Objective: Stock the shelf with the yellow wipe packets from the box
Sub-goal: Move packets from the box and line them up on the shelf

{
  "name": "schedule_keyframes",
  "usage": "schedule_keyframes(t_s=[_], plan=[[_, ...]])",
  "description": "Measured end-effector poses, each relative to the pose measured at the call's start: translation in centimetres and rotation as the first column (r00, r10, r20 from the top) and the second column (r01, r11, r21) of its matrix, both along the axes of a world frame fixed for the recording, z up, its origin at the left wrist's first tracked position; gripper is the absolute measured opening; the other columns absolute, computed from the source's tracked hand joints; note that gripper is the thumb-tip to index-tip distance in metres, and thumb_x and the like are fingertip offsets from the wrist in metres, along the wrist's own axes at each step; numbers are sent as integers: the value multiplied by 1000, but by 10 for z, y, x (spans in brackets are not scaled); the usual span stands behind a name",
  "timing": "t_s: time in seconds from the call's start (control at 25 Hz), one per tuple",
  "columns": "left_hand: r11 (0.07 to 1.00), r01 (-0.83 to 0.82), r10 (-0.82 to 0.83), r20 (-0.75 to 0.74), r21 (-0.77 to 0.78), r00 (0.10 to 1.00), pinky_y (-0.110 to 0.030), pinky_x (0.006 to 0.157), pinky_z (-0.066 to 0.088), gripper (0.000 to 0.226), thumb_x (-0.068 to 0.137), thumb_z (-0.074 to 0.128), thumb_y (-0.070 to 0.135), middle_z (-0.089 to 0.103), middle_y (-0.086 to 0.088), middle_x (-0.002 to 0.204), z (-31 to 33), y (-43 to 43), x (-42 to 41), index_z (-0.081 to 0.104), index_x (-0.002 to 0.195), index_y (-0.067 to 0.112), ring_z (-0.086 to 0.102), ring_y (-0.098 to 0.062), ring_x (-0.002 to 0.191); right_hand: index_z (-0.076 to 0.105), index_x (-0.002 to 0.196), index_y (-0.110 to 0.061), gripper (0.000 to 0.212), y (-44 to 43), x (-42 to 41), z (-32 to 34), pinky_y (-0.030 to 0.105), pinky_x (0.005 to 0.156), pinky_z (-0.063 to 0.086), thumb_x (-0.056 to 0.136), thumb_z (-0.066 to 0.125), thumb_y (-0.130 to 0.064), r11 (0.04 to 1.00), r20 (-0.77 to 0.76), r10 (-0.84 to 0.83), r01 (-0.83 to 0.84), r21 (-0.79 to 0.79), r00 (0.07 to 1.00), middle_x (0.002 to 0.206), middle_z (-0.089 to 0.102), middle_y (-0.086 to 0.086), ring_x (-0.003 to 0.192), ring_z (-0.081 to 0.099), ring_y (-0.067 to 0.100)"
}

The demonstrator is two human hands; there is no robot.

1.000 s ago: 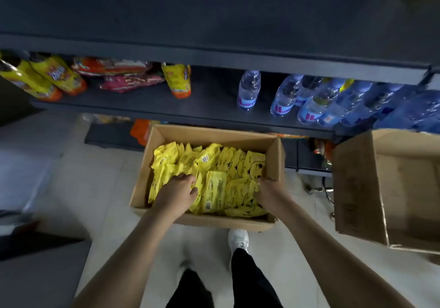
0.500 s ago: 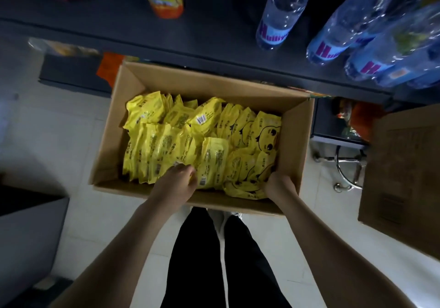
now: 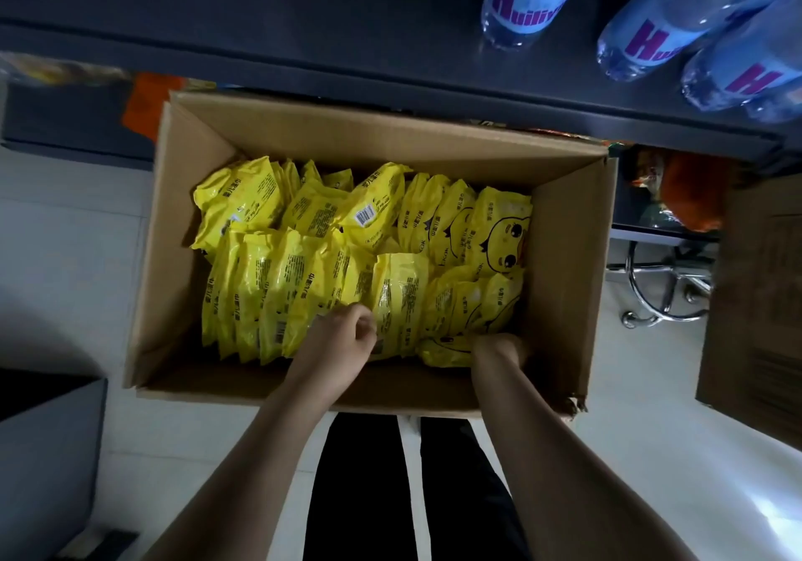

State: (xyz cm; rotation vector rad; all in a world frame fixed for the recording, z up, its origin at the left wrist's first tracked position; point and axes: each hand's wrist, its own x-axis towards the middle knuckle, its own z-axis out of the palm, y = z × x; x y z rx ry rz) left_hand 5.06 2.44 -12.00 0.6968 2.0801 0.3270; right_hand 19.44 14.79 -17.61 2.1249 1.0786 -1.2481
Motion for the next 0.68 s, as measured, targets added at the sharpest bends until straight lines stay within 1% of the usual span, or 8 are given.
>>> schedule_keyframes(t_s=[0.08, 0.12, 0.16, 0.2, 0.24, 0.4, 0.52, 0.68], plan=[[999, -32, 32, 5, 4, 999, -12, 67, 45, 22, 95, 48, 19, 63, 2, 115, 0, 2, -3, 58, 113, 13, 58, -6, 88, 40, 139, -10, 49, -1, -5, -5, 31, 90, 46, 93, 52, -24, 974, 40, -217, 213, 79, 975, 142, 44, 15, 114, 52, 24], [999, -50, 50, 9, 5, 999, -17, 69, 48, 21, 95, 48, 19, 63, 1, 117, 0, 3, -5, 59, 112, 13, 59, -8, 87, 32, 143, -16, 58, 0, -4, -2, 37, 101, 38, 91, 54, -30, 985, 56, -74, 64, 160, 996, 146, 38, 12, 127, 43, 28], [997, -71, 71, 14, 5, 997, -21, 71, 49, 21, 95, 48, 19, 63, 0, 118, 2, 5, -6, 59, 112, 13, 59, -8, 84, 25, 146, -17, 68, 3, -4, 4, 39, 105, 32, 89, 59, -32, 959, 0, -138, 134, 248, 990, 148, 35, 11, 133, 38, 30], [996, -94, 93, 21, 0, 995, -22, 69, 48, 22, 95, 47, 19, 62, -1, 120, 3, 7, -7, 59, 112, 13, 57, -7, 79, 21, 147, -15, 77, 6, -7, 16, 36, 106, 31, 85, 65, -28, 821, -119, -467, 479, 310, 876, 147, 36, 11, 133, 38, 29], [993, -118, 118, 29, -7, 993, -20, 66, 46, 23, 95, 47, 20, 62, -2, 120, 5, 9, -9, 60, 112, 13, 56, -5, 78, 22, 146, -13, 83, 9, -9, 22, 34, 105, 35, 81, 71, -23, 669, -256, -630, 680, 301, 733, 143, 42, 12, 130, 43, 30], [918, -392, 382, 131, 57, 915, -19, 71, 48, 16, 94, 47, 17, 68, -7, 110, 20, 28, -14, 62, 99, 12, 64, -13, 92, 56, 121, -6, 51, 13, -10, 61, 37, 91, 48, 75, 76, -15, 782, -208, -460, 505, 364, 863, 114, 63, 14, 106, 59, 32], [592, -806, 710, 471, 2, 523, -27, 73, 52, 18, 95, 48, 17, 67, -16, 108, 29, 57, -19, 61, 99, 5, 64, -14, 84, 68, 93, -14, 14, 35, -35, 80, 37, 82, 53, 80, 71, -11, 796, -292, -421, 504, 334, 859, 81, 65, 1, 86, 63, 25], [126, -949, 809, 583, -288, -69, -30, 75, 56, 45, 90, 53, 41, 66, -13, 101, 18, 102, -31, 58, 110, 0, 66, -22, 90, 67, 101, -15, 18, 51, -61, 80, 41, 88, 52, 84, 68, -11, 803, -374, -371, 496, 330, 850, 89, 66, 2, 91, 63, 23]])
